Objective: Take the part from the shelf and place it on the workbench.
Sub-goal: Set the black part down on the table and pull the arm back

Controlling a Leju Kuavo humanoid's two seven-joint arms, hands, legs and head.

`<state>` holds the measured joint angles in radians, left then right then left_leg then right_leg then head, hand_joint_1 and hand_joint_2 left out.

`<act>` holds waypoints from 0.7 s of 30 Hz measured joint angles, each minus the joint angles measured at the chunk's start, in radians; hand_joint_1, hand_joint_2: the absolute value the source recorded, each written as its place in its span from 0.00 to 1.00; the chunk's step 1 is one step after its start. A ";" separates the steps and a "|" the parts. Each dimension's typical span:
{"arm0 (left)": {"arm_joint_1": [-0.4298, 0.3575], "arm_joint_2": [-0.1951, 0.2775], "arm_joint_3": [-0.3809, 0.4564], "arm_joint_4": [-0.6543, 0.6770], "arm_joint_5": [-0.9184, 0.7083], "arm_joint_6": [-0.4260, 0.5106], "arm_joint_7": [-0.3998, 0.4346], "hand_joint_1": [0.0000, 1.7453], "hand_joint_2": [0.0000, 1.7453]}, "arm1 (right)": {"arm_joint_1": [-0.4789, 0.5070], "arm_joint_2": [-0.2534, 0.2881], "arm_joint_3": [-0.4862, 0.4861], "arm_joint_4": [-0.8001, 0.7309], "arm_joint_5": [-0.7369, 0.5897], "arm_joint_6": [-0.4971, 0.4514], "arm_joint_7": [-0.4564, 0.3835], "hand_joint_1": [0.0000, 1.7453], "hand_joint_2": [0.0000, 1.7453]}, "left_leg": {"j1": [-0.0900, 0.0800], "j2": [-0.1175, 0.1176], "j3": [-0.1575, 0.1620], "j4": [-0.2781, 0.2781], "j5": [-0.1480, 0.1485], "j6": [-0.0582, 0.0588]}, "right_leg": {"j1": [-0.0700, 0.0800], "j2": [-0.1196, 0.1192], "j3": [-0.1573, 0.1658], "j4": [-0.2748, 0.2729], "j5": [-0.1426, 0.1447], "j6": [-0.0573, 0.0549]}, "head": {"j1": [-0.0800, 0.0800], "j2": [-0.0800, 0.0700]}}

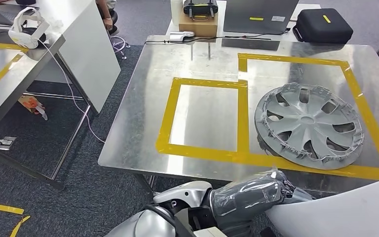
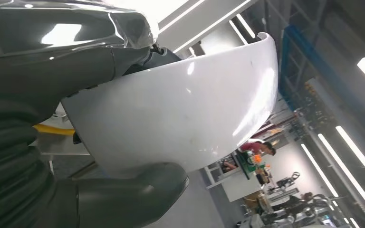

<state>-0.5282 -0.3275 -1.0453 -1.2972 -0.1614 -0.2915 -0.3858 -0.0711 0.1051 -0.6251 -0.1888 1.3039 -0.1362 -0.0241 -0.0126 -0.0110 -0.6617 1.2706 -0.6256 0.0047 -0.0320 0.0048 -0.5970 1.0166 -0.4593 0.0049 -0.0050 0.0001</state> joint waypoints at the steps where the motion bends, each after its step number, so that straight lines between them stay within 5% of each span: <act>1: -0.001 0.000 -0.003 0.008 0.003 0.003 0.006 1.00 1.00 | 0.000 0.000 0.000 0.000 0.000 0.000 0.000 0.00 0.00 | 0.005 0.001 -0.031 0.026 -0.011 -0.005 | -0.002 0.000 0.007 0.000 -0.006 0.001 | -0.002 0.000; 3: -0.006 0.000 -0.011 0.028 0.011 0.016 0.018 1.00 1.00 | 0.001 0.001 -0.001 0.000 0.001 0.000 0.001 0.00 0.00 | 0.012 0.001 -0.041 -0.020 0.035 -0.008 | -0.004 0.002 0.024 0.000 -0.018 0.004 | -0.006 0.000; 5: -0.016 -0.002 -0.022 0.052 0.028 0.038 0.034 1.00 1.00 | 0.000 0.003 -0.002 0.000 0.005 0.000 0.000 0.00 0.00 | 0.013 0.002 0.001 -0.156 0.134 -0.004 | -0.005 0.003 0.040 -0.002 -0.028 0.010 | -0.010 0.000; 7: -0.027 -0.006 -0.033 0.084 0.056 0.069 0.052 1.00 1.00 | -0.001 0.005 -0.002 0.000 0.007 0.000 -0.002 0.00 0.00 | 0.008 0.002 0.034 -0.249 0.169 0.002 | -0.004 0.004 0.044 -0.003 -0.035 0.020 | -0.013 0.000; 9: -0.041 -0.011 -0.051 0.130 0.097 0.113 0.067 1.00 1.00 | 0.002 0.005 -0.005 0.000 0.001 -0.003 -0.010 0.00 0.00 | 0.005 0.001 0.040 -0.265 0.169 0.003 | -0.002 0.003 0.042 -0.001 -0.041 0.024 | -0.012 0.000; 12: -0.066 -0.019 -0.089 0.214 0.162 0.171 0.092 1.00 1.00 | 0.007 -0.002 -0.014 0.000 -0.010 -0.006 -0.026 0.00 0.00 | 0.004 0.000 0.042 -0.266 0.183 -0.002 | -0.004 0.000 0.047 -0.004 -0.044 0.014 | -0.007 0.000; 21: -0.149 -0.028 -0.264 0.415 0.312 0.256 0.298 1.00 1.00 | -0.003 -0.018 -0.024 0.000 0.018 0.006 -0.014 0.00 0.00 | 0.003 -0.001 0.043 -0.265 0.177 0.009 | -0.005 0.000 0.058 -0.025 -0.039 0.038 | 0.001 0.000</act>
<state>-0.6770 -0.3559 -1.3091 -0.8826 0.1503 -0.0358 -0.0882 -0.0744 0.0870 -0.6491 -0.1888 1.3217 -0.1300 -0.0379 -0.0101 -0.0116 -0.6190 1.0059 -0.4491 0.0141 -0.0367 0.0045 -0.5386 0.9916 -0.4985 0.0425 -0.0038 0.0000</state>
